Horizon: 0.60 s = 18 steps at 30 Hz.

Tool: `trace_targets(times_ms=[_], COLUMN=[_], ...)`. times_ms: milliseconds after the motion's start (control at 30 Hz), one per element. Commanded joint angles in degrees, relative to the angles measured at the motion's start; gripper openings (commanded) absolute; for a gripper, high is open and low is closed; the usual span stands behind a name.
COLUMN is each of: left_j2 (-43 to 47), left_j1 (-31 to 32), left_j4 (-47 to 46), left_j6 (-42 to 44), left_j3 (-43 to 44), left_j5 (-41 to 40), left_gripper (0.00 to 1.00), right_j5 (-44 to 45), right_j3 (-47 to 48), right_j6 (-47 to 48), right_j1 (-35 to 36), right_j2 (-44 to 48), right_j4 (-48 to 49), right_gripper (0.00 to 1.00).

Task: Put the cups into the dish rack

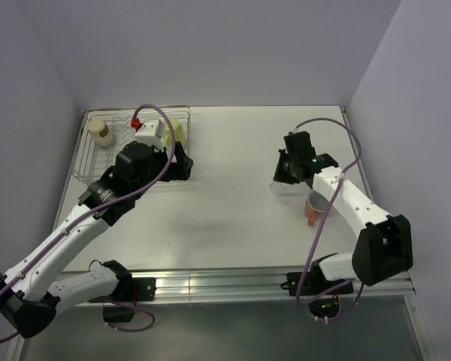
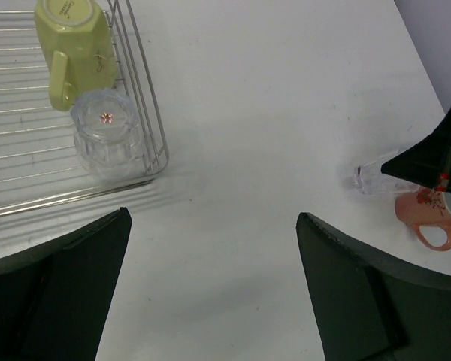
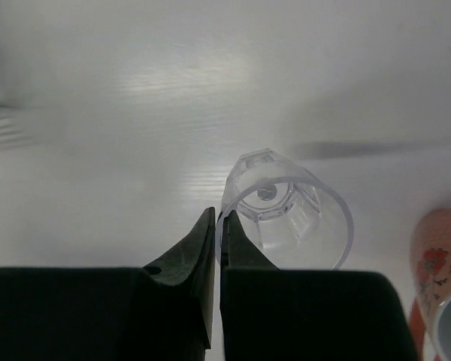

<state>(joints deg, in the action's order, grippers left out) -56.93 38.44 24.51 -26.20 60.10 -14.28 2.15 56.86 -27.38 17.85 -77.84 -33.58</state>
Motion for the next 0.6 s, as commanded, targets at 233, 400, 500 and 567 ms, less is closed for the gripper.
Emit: trace_targets(times_ms=[233, 400, 500, 567], left_j2=[0.9, -3.2, -6.2, -8.0], left_j1=[-16.9, -20.9, -22.0, -22.0], left_j4=[-9.3, -18.4, -26.0, -29.2], left_j6=[-7.1, -12.7, -17.2, -19.3], left_j3=[4.7, 3.8, 2.7, 2.5], left_j5=[34.0, 49.0, 56.2, 58.5], left_gripper=[0.97, 0.93, 0.92, 0.92], right_j5=[-29.6, -42.7, -46.3, -47.6], right_j3=[15.1, 16.5, 17.0, 17.0], right_j6=[-11.0, -24.3, -31.8, -35.5], right_j1=[7.5, 10.0, 11.2, 11.7], right_j2=[4.5, 0.7, -1.5, -2.7], right_j4=[18.4, 35.8, 46.2, 53.4], right_gripper=[0.0, 0.0, 0.0, 0.0])
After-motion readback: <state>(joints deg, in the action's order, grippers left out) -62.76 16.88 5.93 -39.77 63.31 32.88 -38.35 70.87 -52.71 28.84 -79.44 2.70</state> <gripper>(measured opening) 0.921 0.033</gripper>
